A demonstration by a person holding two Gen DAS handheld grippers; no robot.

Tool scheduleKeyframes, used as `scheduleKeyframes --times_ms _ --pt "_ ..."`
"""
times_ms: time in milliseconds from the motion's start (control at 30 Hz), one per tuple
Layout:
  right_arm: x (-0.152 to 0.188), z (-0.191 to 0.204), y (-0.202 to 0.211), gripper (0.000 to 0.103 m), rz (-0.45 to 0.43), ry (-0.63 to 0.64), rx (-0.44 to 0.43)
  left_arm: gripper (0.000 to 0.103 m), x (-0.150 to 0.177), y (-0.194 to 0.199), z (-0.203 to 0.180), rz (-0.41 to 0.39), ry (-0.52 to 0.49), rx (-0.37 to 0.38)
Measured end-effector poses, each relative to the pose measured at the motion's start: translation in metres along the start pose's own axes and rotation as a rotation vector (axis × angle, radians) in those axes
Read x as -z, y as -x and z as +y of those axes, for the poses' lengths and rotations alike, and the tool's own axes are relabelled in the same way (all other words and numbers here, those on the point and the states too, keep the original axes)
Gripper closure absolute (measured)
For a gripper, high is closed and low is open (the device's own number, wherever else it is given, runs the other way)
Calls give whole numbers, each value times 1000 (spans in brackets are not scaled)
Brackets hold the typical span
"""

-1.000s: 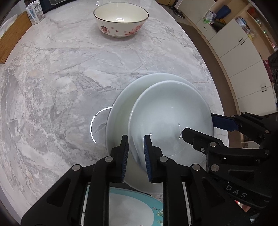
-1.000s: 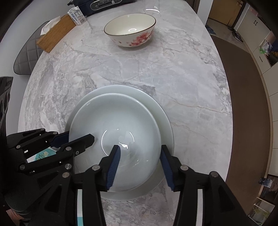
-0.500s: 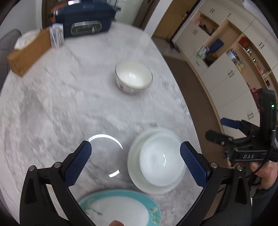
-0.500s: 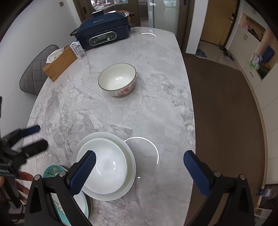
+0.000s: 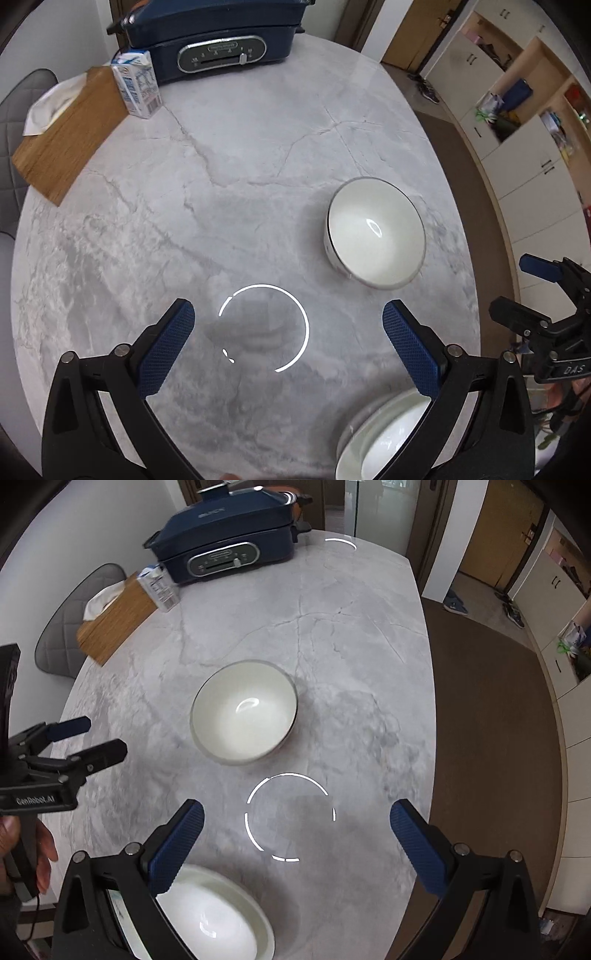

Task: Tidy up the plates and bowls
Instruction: 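Move both grippers to the rim of the red-floral white bowl, then close the left gripper on the red-floral bowl rim while the right gripper grips it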

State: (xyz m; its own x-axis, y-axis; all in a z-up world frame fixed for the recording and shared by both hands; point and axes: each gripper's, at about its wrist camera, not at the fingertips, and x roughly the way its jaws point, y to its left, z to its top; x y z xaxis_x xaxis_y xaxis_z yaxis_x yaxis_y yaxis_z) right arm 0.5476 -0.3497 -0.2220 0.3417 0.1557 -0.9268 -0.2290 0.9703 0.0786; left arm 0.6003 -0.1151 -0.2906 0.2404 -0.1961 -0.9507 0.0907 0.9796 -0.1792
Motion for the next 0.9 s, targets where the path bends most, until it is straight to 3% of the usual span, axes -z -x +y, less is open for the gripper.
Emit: scheduleKeyframes --times_ms 67,133,200,300,400,467,533,667,733,800,833,900 --pt "-14 -6 -12 2 -2 -23 -20 0 -16 -17 -1 12 1 3" --pt "-28 -11 -29 6 15 -44 -55 0 -29 -35 -5 15 -21 -47" --pt "-38 -13 -46 15 44 -55 -55 0 -38 -55 -7 42 -29 -71" --pt "-47 -15 -73 26 90 -59 -67 1 -45 -79 -8 68 -14 -53" --pt "-50 -16 -93 30 126 -66 -78 2 -49 -98 -10 80 -23 -55" --pt "-52 -19 -102 34 136 -75 -91 10 -50 -108 -8 85 -14 -40" --pt "-53 -20 -109 44 150 -77 -100 34 -51 -117 -6 104 -1 -20" --pt "-52 -19 -121 59 178 -67 -106 52 -50 -128 -12 115 -21 2" --pt "-52 -18 -123 68 180 -64 -131 71 -51 -130 -18 115 -30 22" --pt "-53 -12 -122 87 179 -50 -148 84 -51 -131 -27 111 -51 37" --pt "-54 -8 -121 89 178 -40 -151 92 -51 -131 -31 109 -56 42" --pt "-54 0 -120 90 175 -17 -115 94 -50 -133 -34 115 -49 36"
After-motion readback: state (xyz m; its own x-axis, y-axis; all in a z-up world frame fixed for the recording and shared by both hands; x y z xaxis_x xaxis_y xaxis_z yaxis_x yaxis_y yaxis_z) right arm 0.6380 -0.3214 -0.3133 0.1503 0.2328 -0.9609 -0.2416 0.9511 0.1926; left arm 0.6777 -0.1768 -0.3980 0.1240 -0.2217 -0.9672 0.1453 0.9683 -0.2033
